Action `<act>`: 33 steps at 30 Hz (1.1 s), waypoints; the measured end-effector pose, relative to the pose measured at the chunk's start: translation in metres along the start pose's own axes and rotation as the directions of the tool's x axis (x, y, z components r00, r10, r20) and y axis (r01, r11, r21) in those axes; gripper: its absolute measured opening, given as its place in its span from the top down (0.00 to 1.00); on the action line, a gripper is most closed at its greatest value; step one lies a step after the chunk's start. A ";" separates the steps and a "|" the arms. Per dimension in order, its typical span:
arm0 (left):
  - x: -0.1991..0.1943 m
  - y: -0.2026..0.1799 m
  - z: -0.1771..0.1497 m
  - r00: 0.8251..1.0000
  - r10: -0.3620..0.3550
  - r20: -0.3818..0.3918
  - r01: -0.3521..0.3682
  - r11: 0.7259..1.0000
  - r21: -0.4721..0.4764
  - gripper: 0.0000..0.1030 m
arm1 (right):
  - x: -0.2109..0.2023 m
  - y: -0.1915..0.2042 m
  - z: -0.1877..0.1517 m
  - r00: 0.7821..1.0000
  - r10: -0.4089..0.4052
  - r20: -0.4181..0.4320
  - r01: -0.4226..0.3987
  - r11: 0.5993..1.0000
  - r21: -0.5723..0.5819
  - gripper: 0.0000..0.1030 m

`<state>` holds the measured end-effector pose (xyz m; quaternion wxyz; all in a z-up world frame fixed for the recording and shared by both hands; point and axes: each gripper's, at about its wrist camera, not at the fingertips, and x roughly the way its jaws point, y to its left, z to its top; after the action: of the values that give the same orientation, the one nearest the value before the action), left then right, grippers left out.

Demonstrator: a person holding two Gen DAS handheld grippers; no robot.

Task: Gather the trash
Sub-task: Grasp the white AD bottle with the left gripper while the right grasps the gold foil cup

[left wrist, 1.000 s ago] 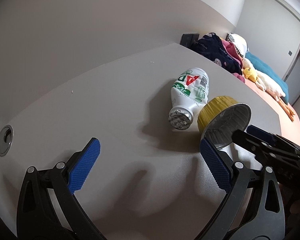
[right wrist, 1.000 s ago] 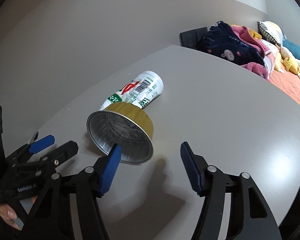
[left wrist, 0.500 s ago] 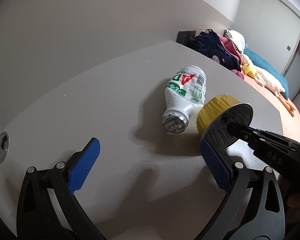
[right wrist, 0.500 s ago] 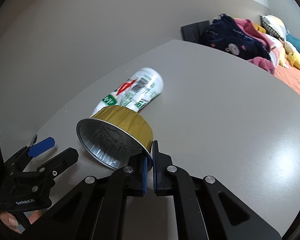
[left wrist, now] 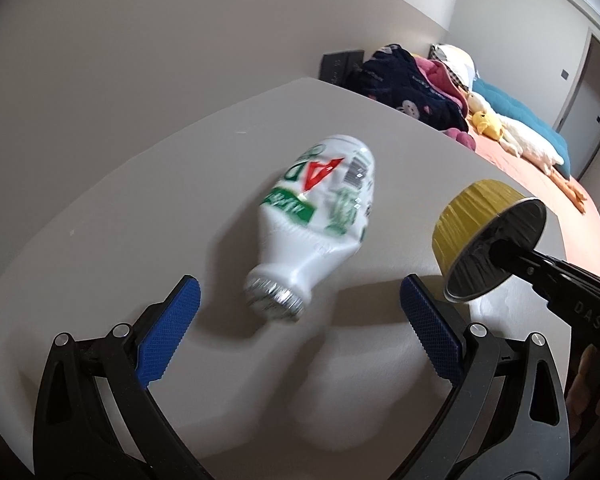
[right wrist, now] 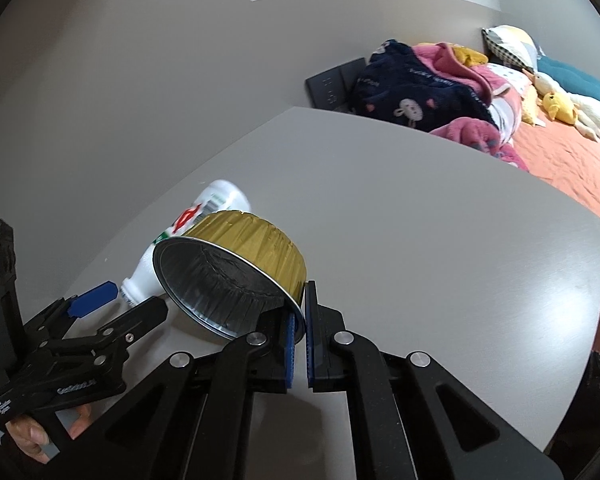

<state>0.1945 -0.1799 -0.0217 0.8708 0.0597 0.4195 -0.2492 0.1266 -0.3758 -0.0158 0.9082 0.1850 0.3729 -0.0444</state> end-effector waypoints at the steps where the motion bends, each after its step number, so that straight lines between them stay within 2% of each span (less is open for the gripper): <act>1: 0.003 -0.002 0.003 1.000 -0.004 -0.003 0.004 1.000 0.004 0.06 | 0.000 -0.003 0.001 1.000 -0.002 0.002 0.002 1.000 0.003 0.95; 18: 0.053 -0.025 0.039 0.998 -0.020 -0.067 0.026 0.995 0.097 0.06 | 0.008 -0.040 0.011 1.000 -0.019 0.004 0.018 0.999 0.034 0.95; 20: 0.056 -0.026 0.040 0.998 -0.008 -0.069 0.015 0.994 0.105 0.11 | 0.009 -0.041 0.011 1.000 -0.018 0.003 0.018 0.999 0.035 0.95; 22: 0.059 -0.026 0.040 0.997 0.007 -0.074 0.002 0.994 0.111 0.31 | 0.010 -0.042 0.010 1.000 -0.018 0.002 0.018 0.999 0.037 0.95; 26: 0.057 -0.027 0.037 0.998 0.014 -0.061 -0.006 0.992 0.125 0.36 | 0.010 -0.042 0.008 1.000 -0.012 0.000 0.012 0.999 0.042 0.95; 33: 0.040 -0.031 0.038 1.000 -0.011 -0.009 0.012 0.995 0.095 0.36 | 0.001 -0.045 0.005 1.000 -0.010 0.001 0.010 0.999 0.051 0.95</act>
<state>0.2268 -0.2339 -0.0241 0.8637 0.0996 0.4113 -0.2737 0.1210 -0.4192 -0.0271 0.9031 0.2062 0.3720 -0.0586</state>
